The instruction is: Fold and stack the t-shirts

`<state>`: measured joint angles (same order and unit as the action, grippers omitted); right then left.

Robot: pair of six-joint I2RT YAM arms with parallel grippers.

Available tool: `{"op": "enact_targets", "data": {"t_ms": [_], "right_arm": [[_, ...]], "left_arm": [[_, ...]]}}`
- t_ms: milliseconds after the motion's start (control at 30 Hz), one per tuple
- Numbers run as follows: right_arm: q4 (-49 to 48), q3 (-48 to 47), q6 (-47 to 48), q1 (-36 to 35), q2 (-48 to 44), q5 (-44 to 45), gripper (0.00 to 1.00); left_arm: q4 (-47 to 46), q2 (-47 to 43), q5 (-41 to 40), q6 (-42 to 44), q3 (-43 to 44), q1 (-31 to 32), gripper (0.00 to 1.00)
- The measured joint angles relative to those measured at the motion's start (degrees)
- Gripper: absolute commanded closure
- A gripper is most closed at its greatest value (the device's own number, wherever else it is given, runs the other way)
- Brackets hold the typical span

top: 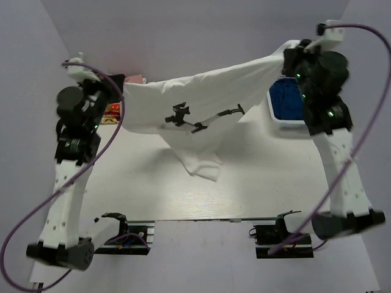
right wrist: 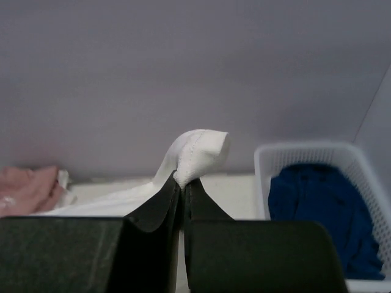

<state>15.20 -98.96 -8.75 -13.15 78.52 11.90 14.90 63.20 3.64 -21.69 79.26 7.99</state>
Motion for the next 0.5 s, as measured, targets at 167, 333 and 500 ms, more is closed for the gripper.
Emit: {"op": "enact_targets", "data": {"t_ms": [167, 333, 500], "right_arm": [[-0.66, -1.18, 1.81, 0.0, -13.86, -0.68, 1.0], [1.73, -9.88, 4.33, 0.0, -18.45, -2.6, 1.0], [1.97, -15.8, 6.86, 0.0, -22.69, -3.48, 1.0]], "left_arm": [[1.31, -10.03, -1.38, 1.79, 8.5, -0.22, 1.0], [4.28, -14.1, -1.92, 3.72, 20.65, -0.85, 1.0], [7.02, -14.69, -2.19, 5.6, 32.54, -1.14, 1.0]]}}
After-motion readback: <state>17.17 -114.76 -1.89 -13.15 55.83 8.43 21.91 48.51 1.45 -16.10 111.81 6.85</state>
